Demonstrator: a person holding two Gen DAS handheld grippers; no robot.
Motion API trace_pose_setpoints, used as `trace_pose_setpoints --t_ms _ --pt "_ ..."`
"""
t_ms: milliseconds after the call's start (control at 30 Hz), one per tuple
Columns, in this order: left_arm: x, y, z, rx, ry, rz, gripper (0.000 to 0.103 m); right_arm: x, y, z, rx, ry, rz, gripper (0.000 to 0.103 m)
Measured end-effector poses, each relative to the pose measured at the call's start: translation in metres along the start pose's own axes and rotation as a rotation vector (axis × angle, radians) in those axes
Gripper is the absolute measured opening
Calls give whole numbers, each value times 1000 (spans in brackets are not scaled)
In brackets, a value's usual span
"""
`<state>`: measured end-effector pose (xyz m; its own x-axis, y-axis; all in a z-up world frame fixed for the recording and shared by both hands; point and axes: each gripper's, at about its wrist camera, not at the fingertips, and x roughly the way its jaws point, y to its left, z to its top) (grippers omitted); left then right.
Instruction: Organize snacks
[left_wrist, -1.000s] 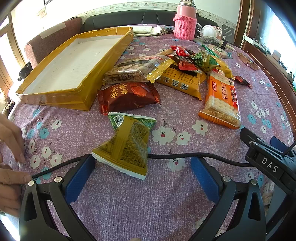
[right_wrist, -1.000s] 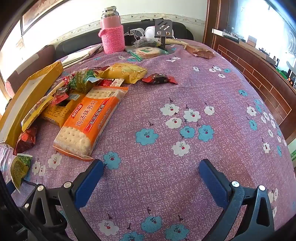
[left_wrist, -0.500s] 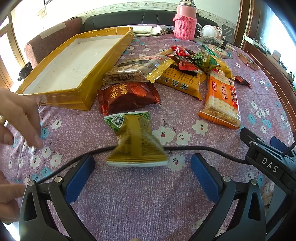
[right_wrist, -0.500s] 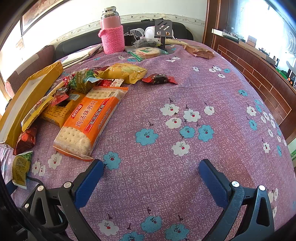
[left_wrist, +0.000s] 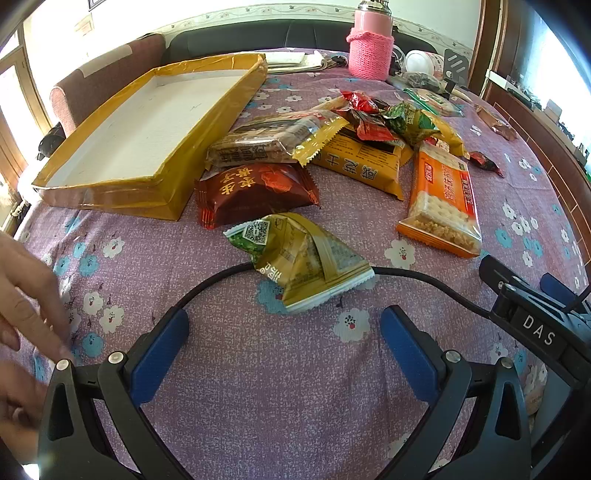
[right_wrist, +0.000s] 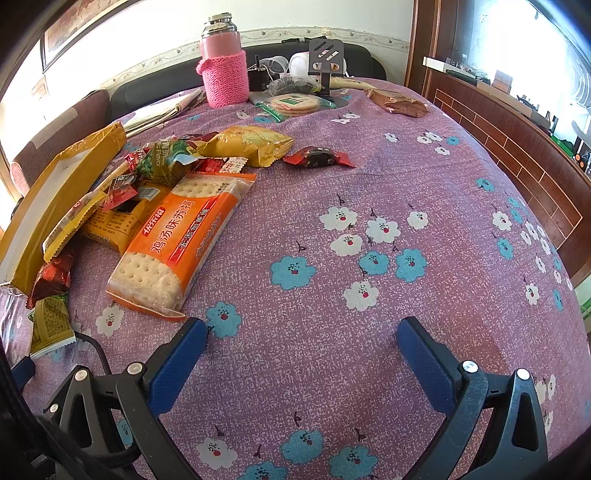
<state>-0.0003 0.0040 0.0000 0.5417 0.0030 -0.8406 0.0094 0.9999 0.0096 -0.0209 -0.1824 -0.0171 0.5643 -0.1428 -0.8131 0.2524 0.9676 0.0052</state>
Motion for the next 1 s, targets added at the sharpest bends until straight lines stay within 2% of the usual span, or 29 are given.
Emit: trace_pose_setpoints --t_ms 133,200,267,333,467,567,700,800,867,933,1000 --pt "-2 -8 0 22 -4 -5 103 0 1 0 -3 1 2 103" --pt "-8 -13 -1 46 -28 -9 96 -1 0 1 -8 3 10 103" --pt "-22 -19 -5 62 -66 -24 95 -3 -2 0 0 -1 28 103" --pt "-40 -23 -10 69 -111 -75 95 -7 -7 0 20 -16 48 103" --pt "-82 -27 -19 90 -209 -132 95 -26 -22 -1 45 -76 40 103" --pt "-106 -30 -22 119 -214 -211 94 -46 -42 1 69 -117 25 103" --pt "-149 -31 -28 180 -215 -359 90 -85 -67 8 84 -185 -9 103" --pt "-191 -19 -23 204 -261 -415 90 -127 -87 16 81 -257 -35 103" --pt "-231 -7 -14 224 -352 -406 90 -159 -100 24 73 -321 -57 103" --pt "-269 8 -2 243 -447 -364 90 -195 -115 34 65 -395 -92 103" --pt "-299 21 9 240 -526 -327 90 -236 -135 45 76 -475 -91 103"
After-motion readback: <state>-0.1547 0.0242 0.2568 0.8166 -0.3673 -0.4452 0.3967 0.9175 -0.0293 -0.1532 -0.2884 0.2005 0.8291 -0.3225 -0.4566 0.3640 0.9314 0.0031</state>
